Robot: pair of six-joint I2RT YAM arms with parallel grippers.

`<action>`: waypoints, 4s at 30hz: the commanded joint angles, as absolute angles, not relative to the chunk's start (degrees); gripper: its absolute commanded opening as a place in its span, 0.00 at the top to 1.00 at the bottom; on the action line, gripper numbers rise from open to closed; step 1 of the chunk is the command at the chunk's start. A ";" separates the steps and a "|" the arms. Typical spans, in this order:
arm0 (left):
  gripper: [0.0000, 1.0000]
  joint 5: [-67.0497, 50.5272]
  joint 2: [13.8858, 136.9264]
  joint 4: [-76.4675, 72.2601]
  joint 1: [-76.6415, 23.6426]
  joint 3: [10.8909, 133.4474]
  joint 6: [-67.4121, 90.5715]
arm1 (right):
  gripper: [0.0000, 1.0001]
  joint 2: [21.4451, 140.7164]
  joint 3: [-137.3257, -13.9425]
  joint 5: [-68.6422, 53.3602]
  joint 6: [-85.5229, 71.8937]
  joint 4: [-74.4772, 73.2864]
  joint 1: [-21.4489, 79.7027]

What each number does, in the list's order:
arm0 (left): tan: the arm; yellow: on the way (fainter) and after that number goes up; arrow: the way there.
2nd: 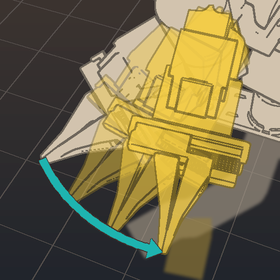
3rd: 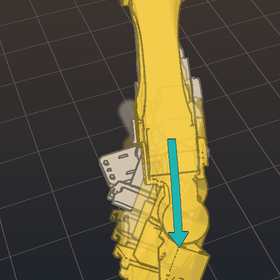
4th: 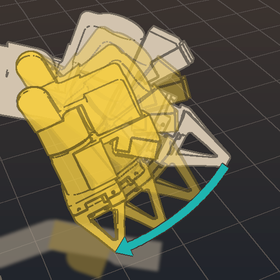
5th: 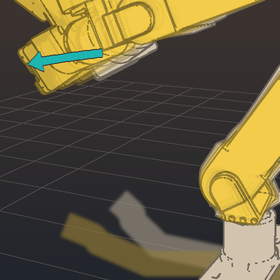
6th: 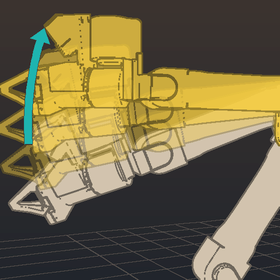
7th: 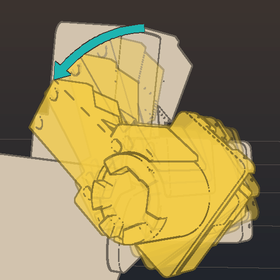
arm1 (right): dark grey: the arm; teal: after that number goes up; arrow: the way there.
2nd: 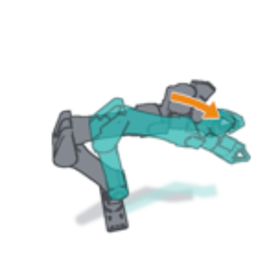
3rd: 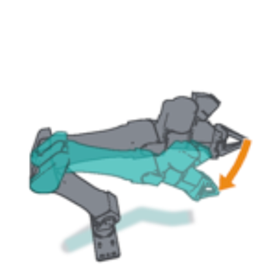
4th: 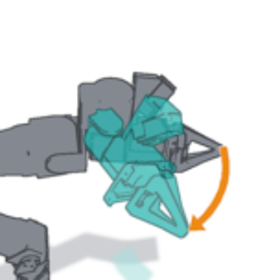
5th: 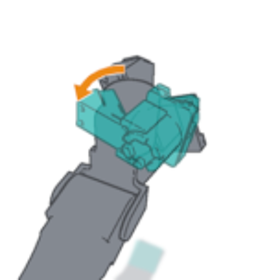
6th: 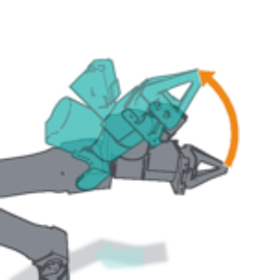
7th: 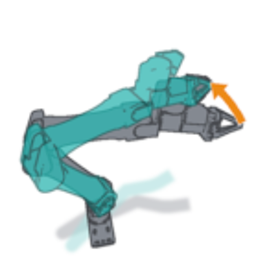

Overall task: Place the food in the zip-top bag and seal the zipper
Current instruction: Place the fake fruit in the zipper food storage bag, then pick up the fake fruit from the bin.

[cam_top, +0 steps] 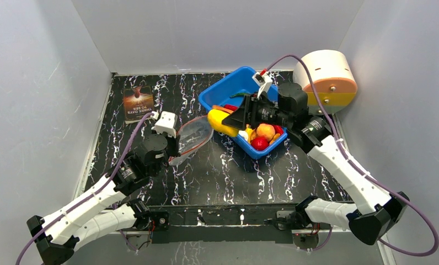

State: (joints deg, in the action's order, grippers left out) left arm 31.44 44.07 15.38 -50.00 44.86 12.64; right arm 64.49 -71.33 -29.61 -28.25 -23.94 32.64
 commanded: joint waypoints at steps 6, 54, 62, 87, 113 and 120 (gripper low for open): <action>1.00 30.17 44.05 12.96 -49.75 43.98 14.56 | 0.72 70.80 -70.86 -30.96 -43.15 -16.46 38.07; 1.00 23.05 42.65 11.16 -49.74 42.19 20.66 | 0.32 74.28 -73.11 -16.87 -33.06 -21.27 43.30; 1.00 24.58 42.95 12.83 -49.74 42.74 19.16 | 0.34 72.83 -77.57 -8.38 -27.76 -28.34 43.11; 1.00 24.27 42.12 14.06 -49.68 40.76 17.74 | 0.49 83.46 -79.63 26.33 -17.59 -38.77 33.97; 1.00 24.14 39.90 15.70 -49.66 42.05 18.54 | 0.57 98.18 -77.34 16.39 -36.73 -29.22 21.22; 1.00 25.20 39.37 16.82 -49.74 42.89 17.93 | 0.55 101.88 -78.06 18.98 -43.01 -31.56 21.17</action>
State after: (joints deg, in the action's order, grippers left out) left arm 24.12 40.38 16.25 -50.00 41.12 18.04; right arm 99.66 -76.66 15.66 -37.17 -32.49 21.30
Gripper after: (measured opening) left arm 0.009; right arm 0.447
